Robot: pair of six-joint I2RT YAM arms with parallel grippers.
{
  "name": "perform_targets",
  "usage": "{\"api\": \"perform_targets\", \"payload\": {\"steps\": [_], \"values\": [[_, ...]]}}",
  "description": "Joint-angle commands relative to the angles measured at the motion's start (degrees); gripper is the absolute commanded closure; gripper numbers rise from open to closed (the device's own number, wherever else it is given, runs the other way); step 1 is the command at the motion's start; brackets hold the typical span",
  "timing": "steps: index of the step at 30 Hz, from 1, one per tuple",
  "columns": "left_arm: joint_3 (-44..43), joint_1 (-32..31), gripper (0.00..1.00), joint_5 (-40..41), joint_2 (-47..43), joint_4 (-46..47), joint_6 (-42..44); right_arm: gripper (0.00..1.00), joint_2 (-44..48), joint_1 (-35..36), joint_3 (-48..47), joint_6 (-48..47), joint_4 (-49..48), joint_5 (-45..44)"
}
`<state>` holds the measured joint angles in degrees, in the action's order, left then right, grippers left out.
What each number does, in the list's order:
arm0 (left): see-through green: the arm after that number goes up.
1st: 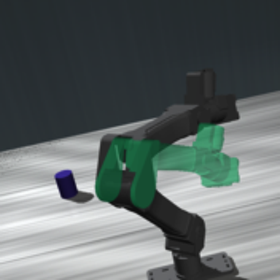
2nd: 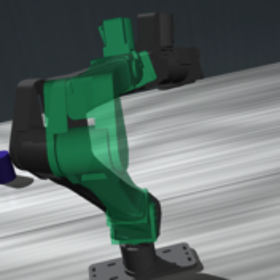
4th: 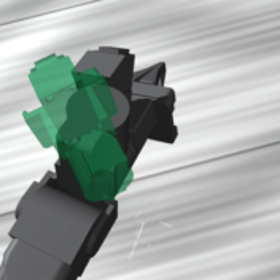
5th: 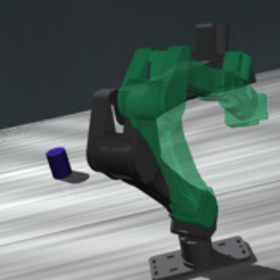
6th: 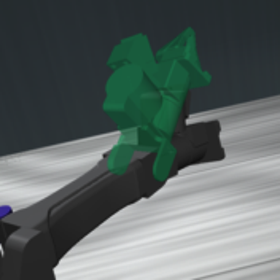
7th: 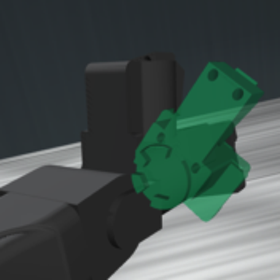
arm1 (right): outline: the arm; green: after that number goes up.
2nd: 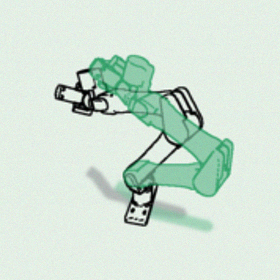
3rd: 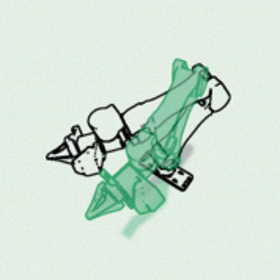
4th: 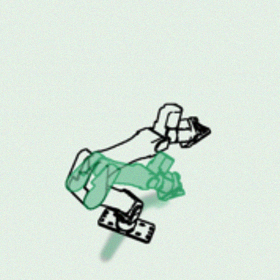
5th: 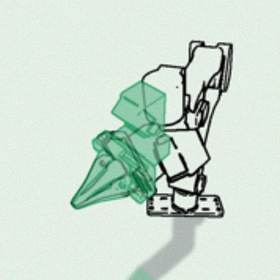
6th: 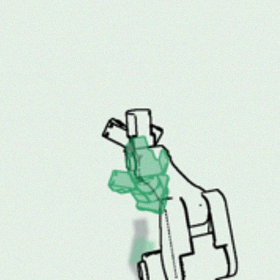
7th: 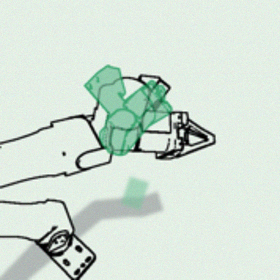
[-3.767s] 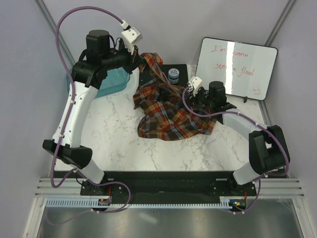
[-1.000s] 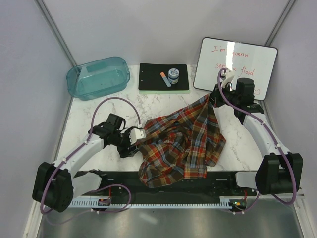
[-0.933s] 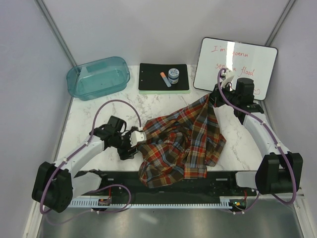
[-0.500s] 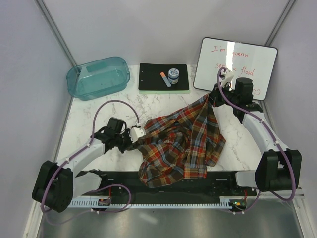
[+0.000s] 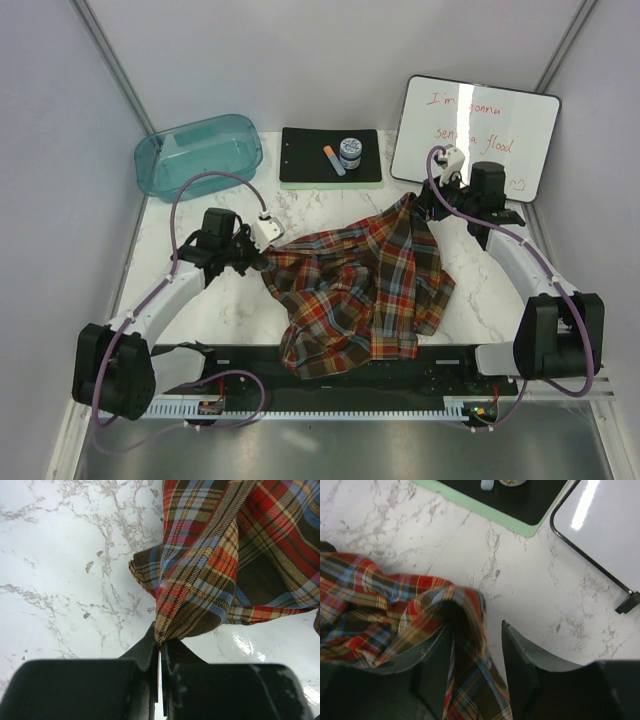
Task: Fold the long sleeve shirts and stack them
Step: Flatten the shirt out
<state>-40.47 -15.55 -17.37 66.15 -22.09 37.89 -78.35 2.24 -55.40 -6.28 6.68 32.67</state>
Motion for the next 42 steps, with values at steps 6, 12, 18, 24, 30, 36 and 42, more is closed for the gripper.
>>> {"api": "perform_targets", "payload": {"steps": [6,12,18,24,30,36,42], "values": [[-3.48,0.26,0.98,0.31,3.81,1.52,-1.33,0.34,5.13,-0.39,3.90,-5.32,3.77,-3.74],[-3.39,0.26,0.98,0.14,2.76,1.52,-1.33,0.36,4.61,-1.10,-3.40,6.08,14.42,0.64],[-3.48,0.26,0.98,0.49,2.58,1.52,-2.03,0.44,-1.00,0.75,-1.29,22.01,15.99,-7.17],[-3.39,0.17,0.98,1.19,1.70,1.52,-1.50,0.38,-0.84,0.66,4.76,31.13,16.97,-7.88],[-1.90,0.26,0.98,1.63,1.70,2.31,-1.77,0.34,-4.88,0.40,5.83,34.93,12.67,-5.52],[-1.37,0.17,0.98,1.72,1.53,2.66,-2.12,0.34,-8.75,0.31,5.56,41.43,7.83,-2.43],[-0.58,0.17,0.98,1.90,1.26,2.84,-1.94,0.31,-9.02,-0.04,4.16,43.90,6.41,-0.41]]}}
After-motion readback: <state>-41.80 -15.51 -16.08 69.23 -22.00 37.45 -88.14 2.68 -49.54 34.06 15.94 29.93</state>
